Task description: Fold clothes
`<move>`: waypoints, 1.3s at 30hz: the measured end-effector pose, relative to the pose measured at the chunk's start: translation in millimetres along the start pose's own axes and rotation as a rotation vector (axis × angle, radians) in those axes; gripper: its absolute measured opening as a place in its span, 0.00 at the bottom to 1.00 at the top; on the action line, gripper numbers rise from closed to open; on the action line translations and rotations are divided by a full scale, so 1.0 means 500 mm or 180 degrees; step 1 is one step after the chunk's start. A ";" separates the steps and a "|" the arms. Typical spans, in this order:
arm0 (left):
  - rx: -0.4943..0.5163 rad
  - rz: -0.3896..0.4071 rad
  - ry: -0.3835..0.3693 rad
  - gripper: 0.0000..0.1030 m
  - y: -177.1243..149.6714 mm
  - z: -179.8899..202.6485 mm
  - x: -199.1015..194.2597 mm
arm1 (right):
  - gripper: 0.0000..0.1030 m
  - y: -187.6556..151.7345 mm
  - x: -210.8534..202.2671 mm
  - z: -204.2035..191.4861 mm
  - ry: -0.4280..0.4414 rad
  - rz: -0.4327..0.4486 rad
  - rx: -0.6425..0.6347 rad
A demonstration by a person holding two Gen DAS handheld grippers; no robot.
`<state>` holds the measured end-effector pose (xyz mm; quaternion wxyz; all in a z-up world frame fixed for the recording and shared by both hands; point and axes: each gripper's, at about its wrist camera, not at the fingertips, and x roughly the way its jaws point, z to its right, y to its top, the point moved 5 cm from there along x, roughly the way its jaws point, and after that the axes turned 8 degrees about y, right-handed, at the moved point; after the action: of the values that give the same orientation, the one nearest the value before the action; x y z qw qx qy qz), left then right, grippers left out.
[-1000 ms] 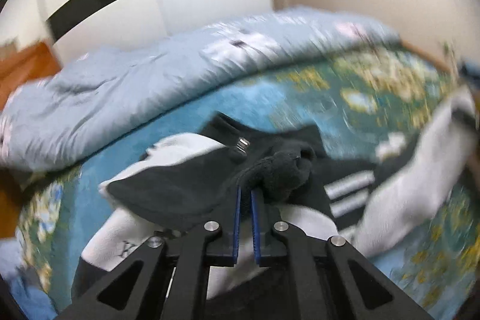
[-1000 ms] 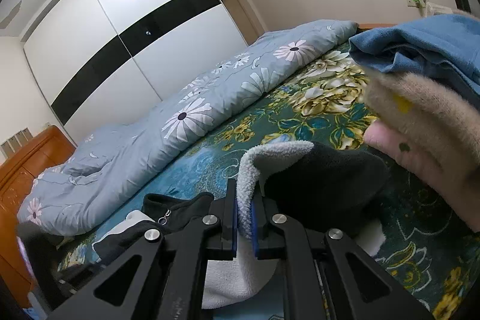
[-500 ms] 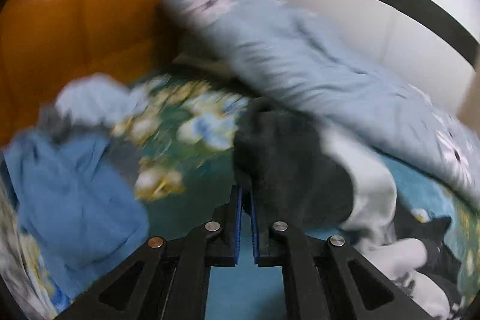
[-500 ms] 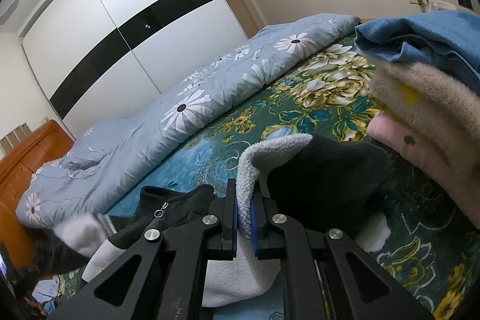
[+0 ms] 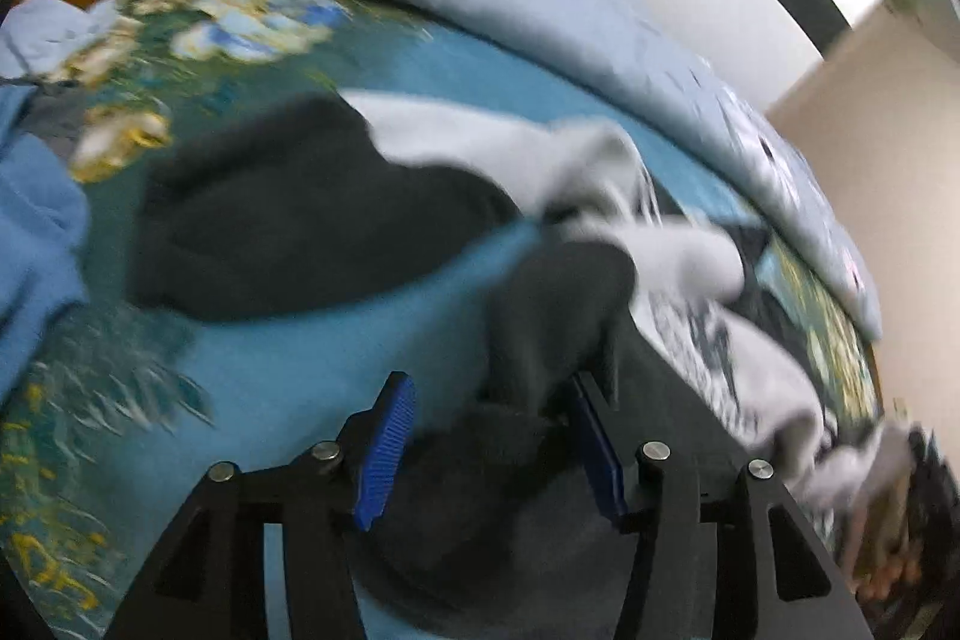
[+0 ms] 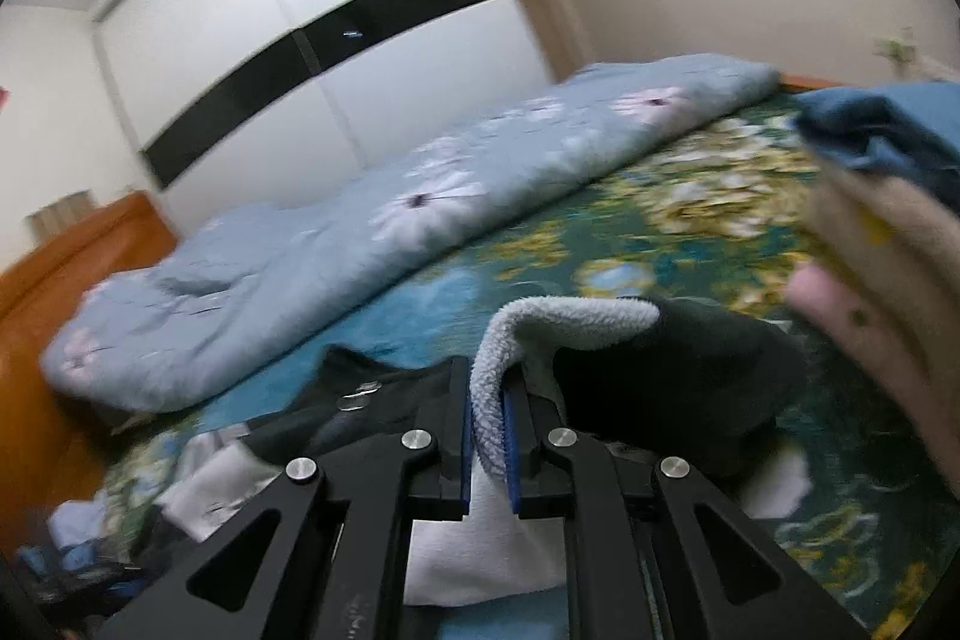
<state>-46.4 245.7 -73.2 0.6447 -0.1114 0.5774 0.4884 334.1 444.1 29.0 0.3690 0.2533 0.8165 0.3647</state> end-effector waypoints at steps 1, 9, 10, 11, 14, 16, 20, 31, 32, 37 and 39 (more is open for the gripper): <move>-0.0027 -0.0007 -0.0016 0.55 -0.006 -0.001 0.006 | 0.10 -0.002 0.002 -0.009 0.0025 -0.0008 -0.0073; -0.0106 0.0118 -0.0244 0.25 -0.042 0.005 -0.008 | 0.59 -0.024 0.002 0.017 -0.0300 -0.0326 -0.0020; -0.0075 0.0121 -0.0264 0.25 -0.046 0.011 -0.014 | 0.63 -0.021 -0.019 0.021 -0.0388 -0.0264 -0.0040; -0.0041 0.0117 -0.0282 0.25 -0.051 0.017 -0.018 | 0.66 -0.017 -0.036 0.021 -0.0453 -0.0198 -0.0073; 0.0029 0.0165 -0.0324 0.27 -0.053 0.022 -0.028 | 0.68 -0.010 -0.105 0.004 -0.0678 0.0063 -0.0321; 0.0029 0.0188 -0.0393 0.34 -0.049 0.014 -0.034 | 0.69 -0.015 -0.141 -0.014 -0.0519 0.0141 -0.0354; 0.0028 0.0265 -0.0445 0.52 -0.050 0.004 -0.045 | 0.69 -0.078 -0.127 -0.056 0.0463 -0.0432 -0.0130; 0.0435 0.0319 -0.0245 0.66 -0.083 -0.003 -0.045 | 0.69 -0.253 0.040 -0.030 0.0724 -0.1954 0.0374; 0.0421 0.0318 -0.0245 0.66 -0.085 -0.004 -0.041 | 0.69 -0.266 0.044 -0.032 0.0744 -0.2019 0.0411; 0.0189 0.0313 -0.0363 0.66 -0.087 -0.018 -0.046 | 0.46 -0.319 0.049 -0.059 0.0915 -0.2281 0.0518; 0.0112 0.0297 -0.0404 0.66 -0.088 -0.020 -0.053 | 0.17 -0.322 0.044 -0.071 0.1002 -0.2259 0.0506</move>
<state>-15.7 203.4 -72.3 0.6585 -0.0419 0.5484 0.5137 269.6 347.0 -89.6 0.3217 -0.0758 0.9256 0.1845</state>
